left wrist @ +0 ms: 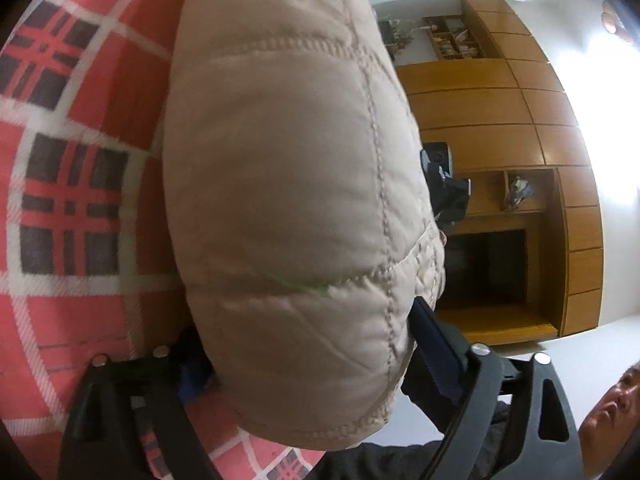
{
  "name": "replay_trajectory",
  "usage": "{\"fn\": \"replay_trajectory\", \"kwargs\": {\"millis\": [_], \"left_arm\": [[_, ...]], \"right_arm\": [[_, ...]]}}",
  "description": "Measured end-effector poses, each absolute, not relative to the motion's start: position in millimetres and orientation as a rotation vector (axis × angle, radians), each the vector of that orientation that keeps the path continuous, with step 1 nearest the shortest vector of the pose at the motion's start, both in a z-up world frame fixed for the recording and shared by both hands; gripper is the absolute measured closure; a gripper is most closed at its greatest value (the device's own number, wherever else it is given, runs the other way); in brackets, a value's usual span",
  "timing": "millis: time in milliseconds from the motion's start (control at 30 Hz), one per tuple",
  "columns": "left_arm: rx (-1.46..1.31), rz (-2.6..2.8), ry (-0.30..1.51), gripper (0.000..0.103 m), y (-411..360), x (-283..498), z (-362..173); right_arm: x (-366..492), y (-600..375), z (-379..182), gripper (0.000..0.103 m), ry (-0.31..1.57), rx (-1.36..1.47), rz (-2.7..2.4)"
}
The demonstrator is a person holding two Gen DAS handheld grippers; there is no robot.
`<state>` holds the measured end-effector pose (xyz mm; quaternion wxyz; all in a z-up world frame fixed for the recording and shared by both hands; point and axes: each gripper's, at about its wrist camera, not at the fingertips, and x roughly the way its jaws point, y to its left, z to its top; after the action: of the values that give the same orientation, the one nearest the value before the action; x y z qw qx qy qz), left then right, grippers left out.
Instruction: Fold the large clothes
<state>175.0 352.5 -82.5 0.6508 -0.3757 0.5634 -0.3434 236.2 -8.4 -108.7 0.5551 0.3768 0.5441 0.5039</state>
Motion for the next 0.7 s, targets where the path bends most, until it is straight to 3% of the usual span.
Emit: {"fn": "replay_trajectory", "kwargs": {"millis": [67, 200, 367, 500, 633, 700], "left_arm": [[-0.8, -0.748, 1.267, 0.01, 356, 173, -69], [-0.733, -0.525, 1.152, 0.009, 405, 156, -32], [-0.755, -0.679, 0.965, 0.009, 395, 122, 18], [-0.865, -0.973, 0.926, 0.009, 352, 118, 19], [-0.889, -0.934, 1.032, 0.01, 340, 132, -19], [-0.929, -0.913, 1.063, 0.014, 344, 136, -43]], "right_arm": [[234, -20, -89, 0.016, 1.252, 0.854, 1.168], [221, -58, -54, 0.017, 1.131, 0.745, 1.045], [199, -77, -9, 0.045, 0.962, 0.679, 1.067], [192, -44, -8, 0.052, 1.002, 0.645, 1.144], [196, -23, -28, 0.054, 1.061, 0.671, 1.138], [194, -19, -52, 0.064, 1.108, 0.68, 1.114]]}}
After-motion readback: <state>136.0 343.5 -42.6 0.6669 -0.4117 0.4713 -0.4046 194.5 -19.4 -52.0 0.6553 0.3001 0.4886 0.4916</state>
